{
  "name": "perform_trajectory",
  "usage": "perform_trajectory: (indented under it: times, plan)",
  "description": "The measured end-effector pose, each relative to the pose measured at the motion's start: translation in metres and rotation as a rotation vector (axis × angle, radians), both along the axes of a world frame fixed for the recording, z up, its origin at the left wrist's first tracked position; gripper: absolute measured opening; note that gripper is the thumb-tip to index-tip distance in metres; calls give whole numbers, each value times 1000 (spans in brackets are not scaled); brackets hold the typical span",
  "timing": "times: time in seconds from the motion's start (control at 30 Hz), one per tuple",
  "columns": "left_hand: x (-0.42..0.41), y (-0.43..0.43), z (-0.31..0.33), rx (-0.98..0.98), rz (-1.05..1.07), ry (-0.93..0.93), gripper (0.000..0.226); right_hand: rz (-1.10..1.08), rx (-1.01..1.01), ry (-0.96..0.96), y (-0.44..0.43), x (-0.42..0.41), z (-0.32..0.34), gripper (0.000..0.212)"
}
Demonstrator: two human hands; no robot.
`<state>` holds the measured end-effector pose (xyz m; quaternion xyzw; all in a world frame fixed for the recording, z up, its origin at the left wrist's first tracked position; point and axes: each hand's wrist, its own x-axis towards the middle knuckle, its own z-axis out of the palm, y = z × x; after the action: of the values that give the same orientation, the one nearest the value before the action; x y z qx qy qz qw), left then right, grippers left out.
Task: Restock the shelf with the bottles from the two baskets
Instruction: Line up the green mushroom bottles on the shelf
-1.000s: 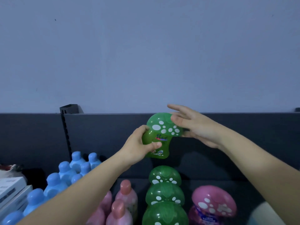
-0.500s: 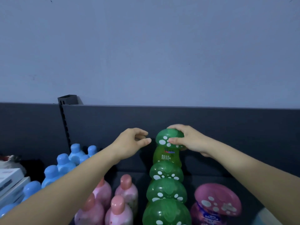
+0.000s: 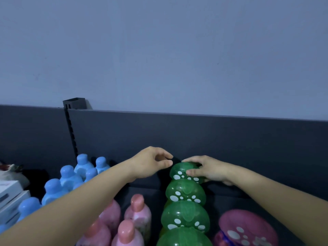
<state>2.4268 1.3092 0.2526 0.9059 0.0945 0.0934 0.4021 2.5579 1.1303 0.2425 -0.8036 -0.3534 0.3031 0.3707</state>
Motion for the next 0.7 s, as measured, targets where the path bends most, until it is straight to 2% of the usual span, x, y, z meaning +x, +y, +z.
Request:
perform_trajectory:
  times: [0.1, 0.27, 0.33, 0.57, 0.7]
  plan:
    - [12, -8, -3, 64, -13, 60, 29, -68, -100, -115, -2, 1, 13, 42]
    - [25, -21, -9, 172, -15, 168, 39, -178, -155, -72, -7, -1, 11, 13]
    - [27, -25, -13, 223, 1, 168, 37, -229, -119, -98, -6, -2, 6, 10]
    - [25, -22, -14, 294, 60, 135, 32, -238, -114, -169, -4, -8, 1, 12]
    - [23, -22, -11, 334, 51, 170, 35, -199, -166, -338, -4, -13, 5, 29]
